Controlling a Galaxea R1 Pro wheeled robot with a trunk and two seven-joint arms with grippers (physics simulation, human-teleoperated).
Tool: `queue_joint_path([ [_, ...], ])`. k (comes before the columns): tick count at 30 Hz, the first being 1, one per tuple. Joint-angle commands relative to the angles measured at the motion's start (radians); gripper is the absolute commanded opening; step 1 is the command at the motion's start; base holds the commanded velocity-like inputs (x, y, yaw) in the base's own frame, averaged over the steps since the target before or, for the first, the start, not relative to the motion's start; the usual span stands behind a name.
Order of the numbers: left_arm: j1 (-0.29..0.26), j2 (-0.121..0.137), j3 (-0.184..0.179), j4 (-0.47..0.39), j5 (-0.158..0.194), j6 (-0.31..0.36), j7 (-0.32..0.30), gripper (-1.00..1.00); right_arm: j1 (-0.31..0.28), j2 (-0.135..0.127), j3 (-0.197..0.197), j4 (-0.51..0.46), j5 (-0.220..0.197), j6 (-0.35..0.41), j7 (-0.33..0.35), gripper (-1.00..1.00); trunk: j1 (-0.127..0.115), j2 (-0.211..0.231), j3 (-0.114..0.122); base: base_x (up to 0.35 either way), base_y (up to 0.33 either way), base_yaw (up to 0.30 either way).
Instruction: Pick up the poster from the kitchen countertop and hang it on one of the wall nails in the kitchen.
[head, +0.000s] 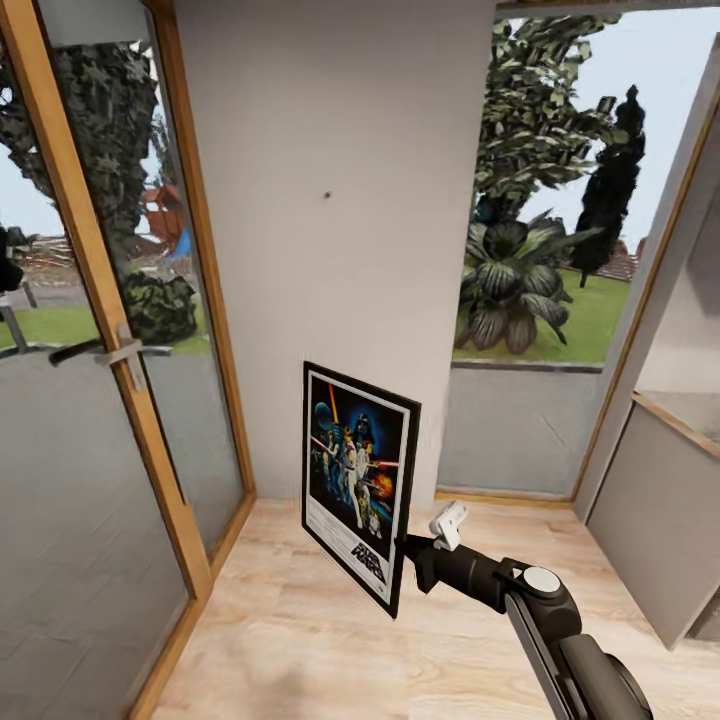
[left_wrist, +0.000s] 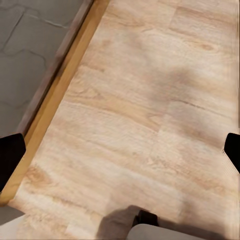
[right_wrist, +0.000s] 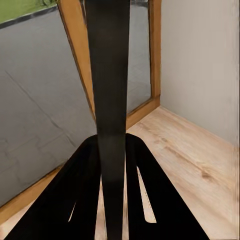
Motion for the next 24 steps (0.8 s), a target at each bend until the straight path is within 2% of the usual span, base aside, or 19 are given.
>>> queue_joint_path([
  [1,0.001,0.000,0.003,-0.001,0.001,-0.001,-0.005,1.00,-0.001,0.000,0.001,-0.001,-0.001,0.007,0.005,-1.00,0.001,-0.001,0.001,0.142,0.053,-0.288],
  [11,0.001,0.000,0.003,0.000,0.001,-0.002,-0.005,1.00,-0.001,0.000,0.001,-0.001,-0.001,0.007,0.005,-1.00,0.001,-0.001,0.007,0.038,0.008,-0.249],
  [24,0.001,0.000,0.003,0.000,0.001,-0.002,-0.005,1.00,-0.001,0.000,0.001,-0.001,-0.001,0.007,0.003,-1.00,0.001,-0.001,0.008,0.306,0.041,-0.015],
])
